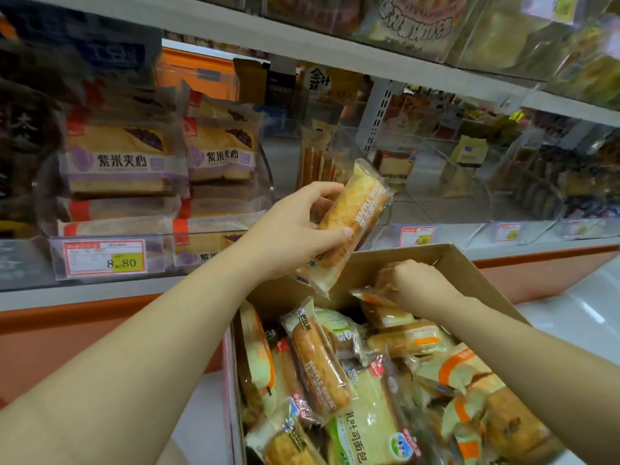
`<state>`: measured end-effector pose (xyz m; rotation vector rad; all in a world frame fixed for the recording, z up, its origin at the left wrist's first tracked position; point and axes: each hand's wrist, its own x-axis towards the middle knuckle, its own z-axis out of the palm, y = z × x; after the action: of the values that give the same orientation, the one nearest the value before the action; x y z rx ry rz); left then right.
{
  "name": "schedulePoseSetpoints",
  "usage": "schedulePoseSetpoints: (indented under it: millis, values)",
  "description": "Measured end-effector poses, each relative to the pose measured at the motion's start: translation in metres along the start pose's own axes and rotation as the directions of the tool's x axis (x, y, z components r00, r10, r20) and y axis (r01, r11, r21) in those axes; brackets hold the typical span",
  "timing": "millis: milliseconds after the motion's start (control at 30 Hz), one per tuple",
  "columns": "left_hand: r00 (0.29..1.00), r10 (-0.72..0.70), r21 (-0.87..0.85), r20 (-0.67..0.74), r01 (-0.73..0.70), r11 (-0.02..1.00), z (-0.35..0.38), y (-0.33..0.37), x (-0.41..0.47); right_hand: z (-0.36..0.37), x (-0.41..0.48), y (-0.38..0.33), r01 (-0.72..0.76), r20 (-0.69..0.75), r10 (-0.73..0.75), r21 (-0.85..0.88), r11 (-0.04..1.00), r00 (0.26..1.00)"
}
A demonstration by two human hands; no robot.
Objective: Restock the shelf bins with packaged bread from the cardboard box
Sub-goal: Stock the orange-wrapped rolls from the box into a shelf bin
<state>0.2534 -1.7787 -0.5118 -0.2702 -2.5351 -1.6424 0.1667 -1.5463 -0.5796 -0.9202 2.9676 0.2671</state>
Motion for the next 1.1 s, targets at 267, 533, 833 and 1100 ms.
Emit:
schedulePoseSetpoints:
  millis: [267,533,833,1100]
  values:
    - [0.99,-0.085,0.087,0.11,0.076,0.993,0.002,0.008,-0.009,-0.069,-0.084,0.01,0.051,-0.282,0.154,0.605,0.795,0.947]
    - [0.92,-0.249,0.005,0.304,0.26,0.966,0.024,0.009,-0.016,-0.106,-0.117,-0.011,0.199,-0.685,0.129,0.379,0.904,0.717]
    - [0.811,-0.369,-0.123,0.454,0.467,0.876,0.039,0.005,-0.016,-0.076,-0.093,-0.047,0.085,-0.343,0.235,0.707,0.702,0.909]
    - [0.716,-0.499,-0.336,0.488,0.682,0.649,0.035,-0.004,-0.013,-0.075,-0.084,-0.047,-0.05,0.024,0.061,0.882,0.468,0.998]
